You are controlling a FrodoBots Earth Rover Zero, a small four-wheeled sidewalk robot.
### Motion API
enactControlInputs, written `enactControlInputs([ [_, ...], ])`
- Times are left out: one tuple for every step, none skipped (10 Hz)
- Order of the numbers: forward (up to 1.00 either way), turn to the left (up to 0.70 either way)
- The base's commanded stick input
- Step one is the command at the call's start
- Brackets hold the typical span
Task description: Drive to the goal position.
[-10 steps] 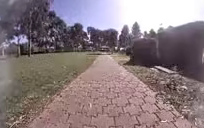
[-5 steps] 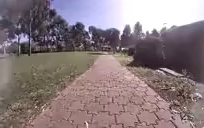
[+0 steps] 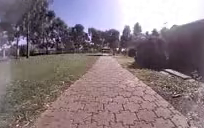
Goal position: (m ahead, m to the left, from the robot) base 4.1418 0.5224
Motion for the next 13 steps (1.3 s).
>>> enactControlInputs([
  [0.70, 0.00],
  [0.70, 0.00],
  [0.70, 0.00],
  [0.70, 0.00],
  [0.70, 0.00],
  [0.70, 0.00],
  [0.70, 0.00],
  [0.70, 0.00],
  [0.70, 0.00],
  [0.70, 0.00],
  [0.70, 0.00],
  [0.70, 0.00],
  [0.70, 0.00],
])
